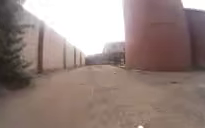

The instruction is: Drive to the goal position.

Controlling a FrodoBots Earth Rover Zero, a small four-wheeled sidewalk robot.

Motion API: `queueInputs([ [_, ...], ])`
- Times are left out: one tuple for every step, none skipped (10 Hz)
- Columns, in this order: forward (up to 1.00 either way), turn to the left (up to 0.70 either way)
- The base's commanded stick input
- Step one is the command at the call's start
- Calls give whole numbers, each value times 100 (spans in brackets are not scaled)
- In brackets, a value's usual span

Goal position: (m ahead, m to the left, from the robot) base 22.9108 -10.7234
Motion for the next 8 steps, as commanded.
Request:
queueInputs([
  [70,0],
  [70,0],
  [70,0],
  [70,0],
  [70,0],
  [70,0],
  [70,0],
  [70,-18],
])
